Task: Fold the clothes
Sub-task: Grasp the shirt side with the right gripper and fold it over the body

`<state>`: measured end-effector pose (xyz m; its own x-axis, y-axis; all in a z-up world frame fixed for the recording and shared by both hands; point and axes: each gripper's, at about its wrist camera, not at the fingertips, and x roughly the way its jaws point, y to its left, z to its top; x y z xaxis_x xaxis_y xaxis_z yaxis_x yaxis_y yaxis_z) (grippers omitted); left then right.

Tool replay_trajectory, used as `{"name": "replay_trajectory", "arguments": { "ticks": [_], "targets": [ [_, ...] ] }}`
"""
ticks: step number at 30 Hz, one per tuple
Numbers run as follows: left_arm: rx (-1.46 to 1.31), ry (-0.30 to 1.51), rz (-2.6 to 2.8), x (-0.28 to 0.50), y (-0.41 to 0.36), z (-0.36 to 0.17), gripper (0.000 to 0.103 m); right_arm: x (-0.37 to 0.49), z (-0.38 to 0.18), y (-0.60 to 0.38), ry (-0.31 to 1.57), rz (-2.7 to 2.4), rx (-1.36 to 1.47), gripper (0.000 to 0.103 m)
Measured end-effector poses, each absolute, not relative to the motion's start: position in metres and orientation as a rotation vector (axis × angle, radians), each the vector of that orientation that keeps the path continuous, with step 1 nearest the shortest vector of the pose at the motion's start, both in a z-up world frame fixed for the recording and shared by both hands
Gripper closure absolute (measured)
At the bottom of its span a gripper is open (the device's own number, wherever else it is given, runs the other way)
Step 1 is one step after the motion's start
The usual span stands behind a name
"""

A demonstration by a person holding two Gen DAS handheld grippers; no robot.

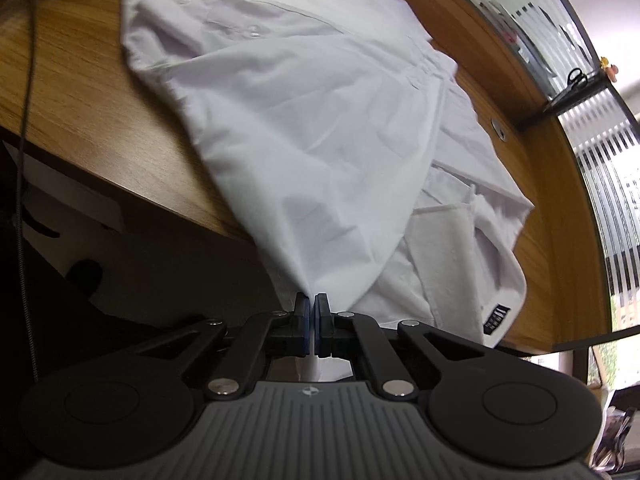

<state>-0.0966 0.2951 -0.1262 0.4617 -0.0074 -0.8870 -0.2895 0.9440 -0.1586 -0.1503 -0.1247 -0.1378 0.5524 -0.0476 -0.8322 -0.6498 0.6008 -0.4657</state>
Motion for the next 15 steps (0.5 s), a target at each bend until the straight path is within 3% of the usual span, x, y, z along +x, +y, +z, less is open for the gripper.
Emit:
{"name": "replay_trajectory", "arguments": {
  "ticks": [15],
  "targets": [
    [-0.53,1.22,0.446,-0.254,0.242,-0.12,0.096,-0.096,-0.142,-0.145,0.819,0.729,-1.118,0.101]
  ]
}}
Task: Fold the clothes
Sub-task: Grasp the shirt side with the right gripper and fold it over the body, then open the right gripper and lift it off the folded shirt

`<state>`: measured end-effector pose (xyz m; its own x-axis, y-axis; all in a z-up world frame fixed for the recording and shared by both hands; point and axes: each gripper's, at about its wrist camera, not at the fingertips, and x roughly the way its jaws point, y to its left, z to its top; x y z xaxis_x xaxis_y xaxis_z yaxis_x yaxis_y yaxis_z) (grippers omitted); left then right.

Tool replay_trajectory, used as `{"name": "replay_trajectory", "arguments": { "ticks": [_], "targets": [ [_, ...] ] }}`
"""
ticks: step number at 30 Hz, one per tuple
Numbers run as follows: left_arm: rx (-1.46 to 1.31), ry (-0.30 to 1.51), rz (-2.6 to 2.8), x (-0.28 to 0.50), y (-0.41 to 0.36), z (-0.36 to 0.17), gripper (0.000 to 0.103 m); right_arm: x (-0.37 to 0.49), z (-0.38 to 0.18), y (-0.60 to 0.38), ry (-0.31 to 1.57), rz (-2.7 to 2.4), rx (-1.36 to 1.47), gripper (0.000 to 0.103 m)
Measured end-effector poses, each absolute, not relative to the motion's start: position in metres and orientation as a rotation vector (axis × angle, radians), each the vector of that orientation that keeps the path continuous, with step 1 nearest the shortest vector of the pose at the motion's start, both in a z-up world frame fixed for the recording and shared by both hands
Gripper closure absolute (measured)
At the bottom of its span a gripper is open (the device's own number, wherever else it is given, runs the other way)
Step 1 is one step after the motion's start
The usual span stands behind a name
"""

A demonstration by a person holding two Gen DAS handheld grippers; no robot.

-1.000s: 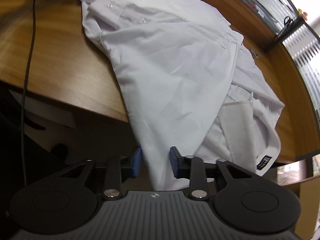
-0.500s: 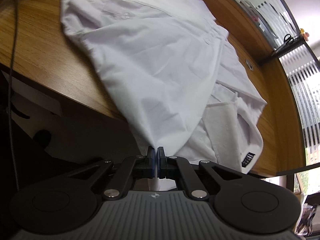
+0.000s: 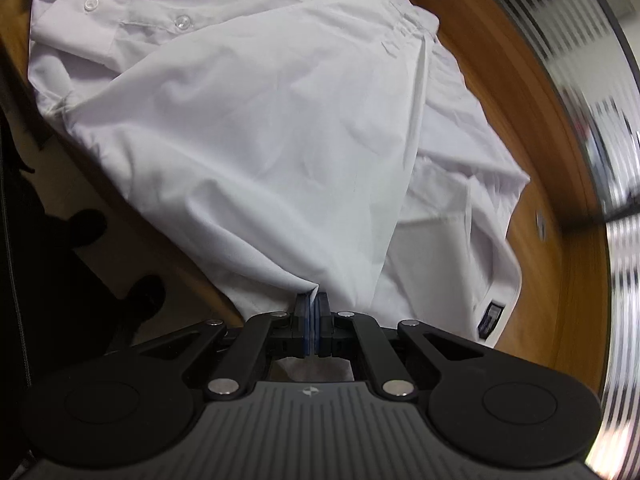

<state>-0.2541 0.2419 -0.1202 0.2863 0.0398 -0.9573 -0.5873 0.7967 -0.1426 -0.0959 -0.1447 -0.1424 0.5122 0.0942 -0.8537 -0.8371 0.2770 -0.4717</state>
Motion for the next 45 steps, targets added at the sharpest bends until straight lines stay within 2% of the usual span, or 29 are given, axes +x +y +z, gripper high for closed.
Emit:
{"name": "replay_trajectory", "arguments": {
  "ticks": [8,15,28,36,37,39,40,41,42,43,45],
  "targets": [
    [-0.591,1.176,0.566,-0.257,0.184,-0.12,0.096,-0.049,-0.15,-0.129,0.73,0.869,-1.209,0.101],
    [-0.649,1.087,0.629,-0.237,0.167,-0.109,0.096,-0.006,-0.147,-0.124,0.677,0.903,-1.215,0.101],
    [-0.803,0.91,0.777,-0.26,0.168,-0.078,0.096,-0.106,-0.102,-0.217,0.668,1.053,-1.133,0.103],
    [-0.635,0.905,0.639,-0.254,0.166,-0.07,0.092,-0.083,-0.088,-0.221,0.67,1.129,-1.046,0.101],
    [-0.587,0.921,0.615,-0.254,0.163,-0.069,0.085,-0.088,-0.088,-0.216,0.667,1.15,-1.039,0.096],
    [-0.487,0.954,0.567,-0.255,0.156,-0.067,0.074,-0.098,-0.089,-0.204,0.663,1.197,-1.032,0.08],
    [-0.434,0.972,0.545,-0.256,0.153,-0.066,0.069,-0.105,-0.088,-0.197,0.657,1.218,-1.03,0.067],
    [-0.38,0.99,0.517,-0.258,0.15,-0.066,0.067,-0.112,-0.088,-0.189,0.65,1.247,-1.022,0.064],
    [-0.324,1.01,0.486,-0.26,0.146,-0.066,0.061,-0.118,-0.088,-0.181,0.644,1.273,-1.016,0.063],
    [-0.264,1.034,0.455,-0.261,0.144,-0.067,0.057,-0.124,-0.089,-0.171,0.644,1.293,-1.019,0.056],
    [-0.135,1.072,0.389,-0.263,0.137,-0.069,0.053,-0.138,-0.09,-0.15,0.637,1.341,-1.026,0.052]
  ]
}}
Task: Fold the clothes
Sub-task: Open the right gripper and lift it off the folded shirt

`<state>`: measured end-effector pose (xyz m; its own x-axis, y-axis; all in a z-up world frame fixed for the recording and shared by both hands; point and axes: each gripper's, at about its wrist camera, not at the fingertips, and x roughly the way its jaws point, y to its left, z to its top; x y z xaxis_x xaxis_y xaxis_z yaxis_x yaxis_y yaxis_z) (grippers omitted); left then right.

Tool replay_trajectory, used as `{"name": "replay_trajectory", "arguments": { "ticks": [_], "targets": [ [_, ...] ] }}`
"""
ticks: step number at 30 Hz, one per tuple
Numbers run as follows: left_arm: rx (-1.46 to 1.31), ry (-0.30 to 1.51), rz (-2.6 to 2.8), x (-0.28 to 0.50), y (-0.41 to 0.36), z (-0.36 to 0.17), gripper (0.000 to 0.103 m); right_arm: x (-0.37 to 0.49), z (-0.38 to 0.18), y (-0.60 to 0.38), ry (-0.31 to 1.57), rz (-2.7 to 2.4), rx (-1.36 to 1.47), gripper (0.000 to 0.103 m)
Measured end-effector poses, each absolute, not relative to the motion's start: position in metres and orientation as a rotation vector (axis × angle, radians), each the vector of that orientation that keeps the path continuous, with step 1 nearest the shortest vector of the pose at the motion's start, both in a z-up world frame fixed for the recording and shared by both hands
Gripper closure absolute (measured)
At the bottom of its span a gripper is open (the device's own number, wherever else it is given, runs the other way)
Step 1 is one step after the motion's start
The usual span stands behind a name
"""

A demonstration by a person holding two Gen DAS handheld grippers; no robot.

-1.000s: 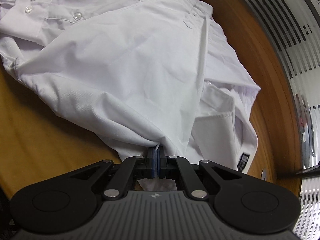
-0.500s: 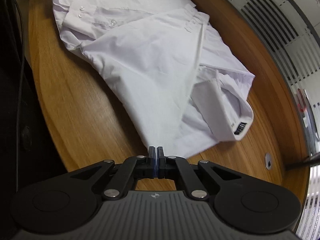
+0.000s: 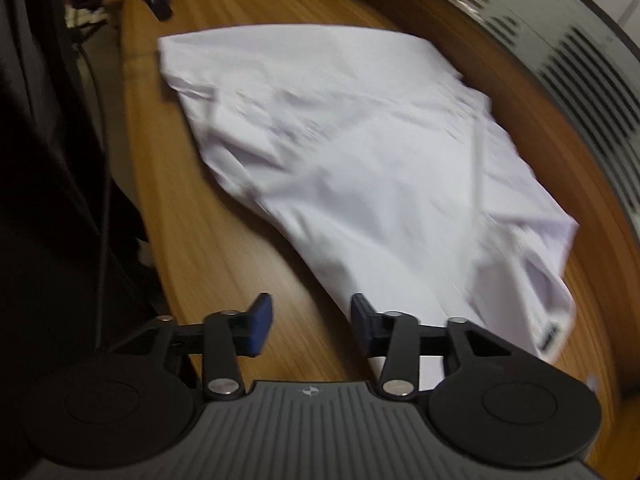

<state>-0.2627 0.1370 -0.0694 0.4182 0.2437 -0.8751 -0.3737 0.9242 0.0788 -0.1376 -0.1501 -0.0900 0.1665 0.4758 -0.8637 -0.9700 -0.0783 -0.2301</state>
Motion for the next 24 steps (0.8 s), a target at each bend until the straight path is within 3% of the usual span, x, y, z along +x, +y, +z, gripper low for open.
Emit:
{"name": "replay_trajectory", "arguments": {
  "ticks": [3,13,15,22,24],
  "targets": [
    [0.03,1.093,0.258,-0.265,0.128,-0.075,0.042,-0.16,-0.091,-0.116,0.595,1.417,-1.041,0.051],
    [0.269,1.067,-0.043,-0.259,0.118,-0.097,0.041,-0.218,-0.1,-0.011,0.538,1.622,-1.048,0.055],
    [0.291,1.059,-0.069,-0.256,0.118,-0.1,0.041,-0.224,-0.106,0.007,0.554,1.632,-1.041,0.061],
    [0.336,1.035,-0.138,-0.25,0.12,-0.108,0.041,-0.231,-0.129,0.043,0.587,1.589,-1.117,0.102],
    [0.341,1.03,-0.15,-0.248,0.121,-0.11,0.04,-0.228,-0.121,0.044,0.586,1.571,-1.082,0.102]
  ]
}}
